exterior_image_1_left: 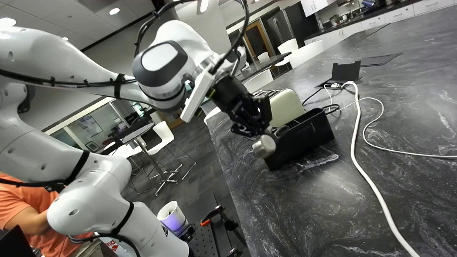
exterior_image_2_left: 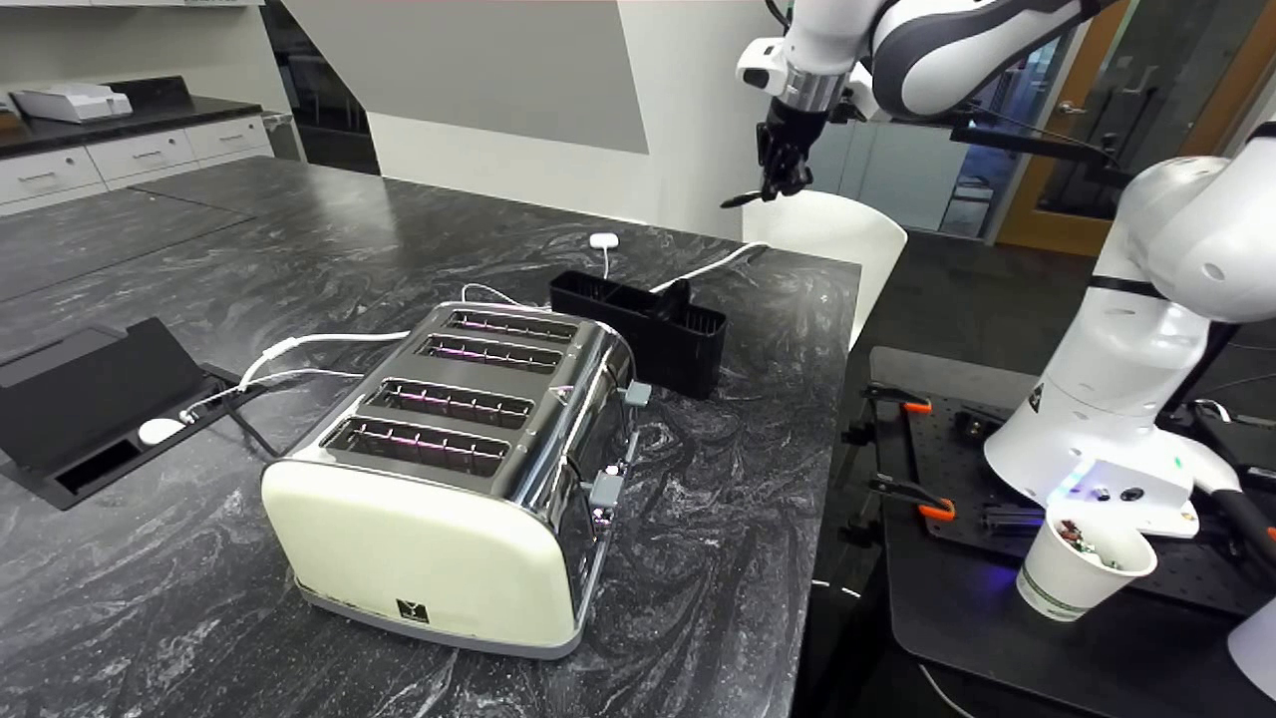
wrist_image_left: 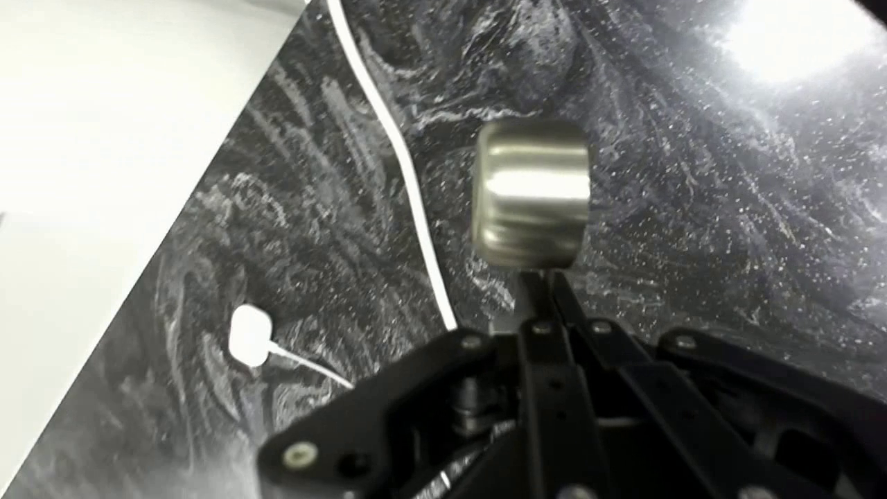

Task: Pick up the scoop and put it in the object

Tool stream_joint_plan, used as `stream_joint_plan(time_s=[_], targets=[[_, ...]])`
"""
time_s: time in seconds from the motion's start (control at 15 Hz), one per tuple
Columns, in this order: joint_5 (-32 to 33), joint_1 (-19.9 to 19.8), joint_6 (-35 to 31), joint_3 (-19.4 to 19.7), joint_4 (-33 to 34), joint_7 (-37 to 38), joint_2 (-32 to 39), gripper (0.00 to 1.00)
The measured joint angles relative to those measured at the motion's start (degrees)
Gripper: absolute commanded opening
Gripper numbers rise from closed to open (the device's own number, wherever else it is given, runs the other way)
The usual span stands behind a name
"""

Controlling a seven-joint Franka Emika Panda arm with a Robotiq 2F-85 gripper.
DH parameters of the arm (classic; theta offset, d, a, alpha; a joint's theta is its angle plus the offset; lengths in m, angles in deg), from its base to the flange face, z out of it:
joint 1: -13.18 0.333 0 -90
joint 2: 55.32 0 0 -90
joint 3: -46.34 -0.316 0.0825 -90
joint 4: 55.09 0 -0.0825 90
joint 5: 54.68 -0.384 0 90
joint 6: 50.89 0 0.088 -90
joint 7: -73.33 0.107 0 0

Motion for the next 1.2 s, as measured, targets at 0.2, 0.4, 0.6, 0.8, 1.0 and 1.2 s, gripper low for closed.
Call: stream_joint_plan(time_s=[0.2,0.4,0.6,0.8,1.0,1.2], targets=[[3.16,3.32,1.40,-2.68,2.54,-1.30,-1.66,0.00],[7.86,6.17,1.71,-6.00,3.62,-1.13,-1.41,0.00],[14.61,8.53,2.64,-9.63,3.84,-0.34,-0.60,0.02],[19.92,9.15,2.73,-11.24,3.64,3.55,-0.15,0.02],[20.30,9.11,2.74,-11.04,3.64,3.55,-0.15,0.00],[19.27,10.39,2.95,-10.35,4.01,2.85,0.14,0.00]])
